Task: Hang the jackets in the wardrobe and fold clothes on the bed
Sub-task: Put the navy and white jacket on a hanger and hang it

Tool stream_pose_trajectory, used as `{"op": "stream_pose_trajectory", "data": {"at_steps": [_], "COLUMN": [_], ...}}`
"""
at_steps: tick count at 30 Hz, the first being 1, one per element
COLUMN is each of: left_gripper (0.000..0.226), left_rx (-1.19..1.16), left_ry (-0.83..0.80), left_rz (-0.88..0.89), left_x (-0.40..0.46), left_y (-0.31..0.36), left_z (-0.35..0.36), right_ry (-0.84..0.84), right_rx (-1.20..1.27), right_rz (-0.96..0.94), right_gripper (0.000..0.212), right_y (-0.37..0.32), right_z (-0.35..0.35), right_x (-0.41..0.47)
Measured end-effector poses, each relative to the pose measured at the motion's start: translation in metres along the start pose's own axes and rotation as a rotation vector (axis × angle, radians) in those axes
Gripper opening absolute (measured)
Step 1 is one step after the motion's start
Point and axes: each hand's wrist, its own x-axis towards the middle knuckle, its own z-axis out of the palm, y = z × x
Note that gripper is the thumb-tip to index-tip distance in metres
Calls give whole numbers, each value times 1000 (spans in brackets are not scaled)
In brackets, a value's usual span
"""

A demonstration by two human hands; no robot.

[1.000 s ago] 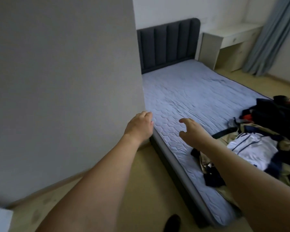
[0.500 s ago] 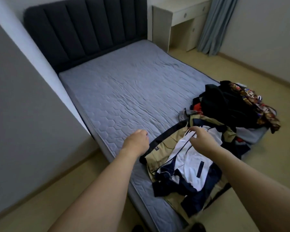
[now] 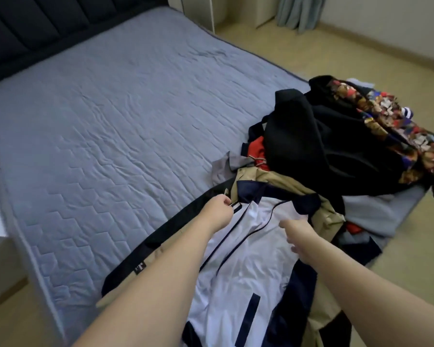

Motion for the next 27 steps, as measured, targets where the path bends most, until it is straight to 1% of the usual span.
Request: {"op": "stream_pose_trajectory", "data": {"at_steps": [2,4,5,6,7,8,9,11,12,13,14,15,16,17,20,21,23,24,25,27], "left_gripper": [23,21,24,32,39,41,36,19,13,12,12,13,14,14,15,16,17,12,13,16], "left_rx": [-129,-240,-246,-192,-83,28,95,67,1,-106,-239,-354,-444,-491,-576,-598,-700,-782,-850,-902], "left_ry": [7,11,13,23,45,63,64,44,36,23,13,20,48,98,294,385,581,663,746,887], "left_rz": [-45,-71,-86,-96,-98,-87,-59,-18,-8,-3,2,3,3,-3,-24,-62,-112,-89,-53,-8], "left_x": [44,75,87,97,102,103,102,92,84,72,58,41,23,4,-58,-82,-136,-167,-199,-272], "left_y": [-1,-4,-6,-10,-15,-21,-26,-37,-40,-43,-43,-42,-39,-36,-27,-23,-13,-10,-8,-14], "left_z": [36,69,85,99,112,123,132,140,138,134,127,117,103,88,31,11,-38,-66,-96,-158], "right_ry": [-16,-8,18,55,98,127,110,110,133,147,152,153,155,130,-43,-105,-219,-274,-321,-360], "right_rx": [48,127,149,147,104,69,74,139,210,214,275,332,339,344,300,289,240,187,118,-3], "right_rz": [72,86,95,102,116,125,113,82,84,71,74,66,47,51,52,53,-7,-45,-97,-307], "right_gripper": [27,37,49,71,90,98,94,65,52,44,41,41,40,37,8,3,16,27,36,41], "right_y": [12,12,9,8,5,6,8,16,20,26,30,31,30,25,1,-10,-33,-43,-53,-69], "right_z": [9,20,25,30,34,38,41,42,40,38,37,35,33,31,38,41,50,57,65,85], "right_x": [53,95,113,131,146,159,169,177,175,175,171,160,147,126,44,5,-73,-112,-153,-236]}}
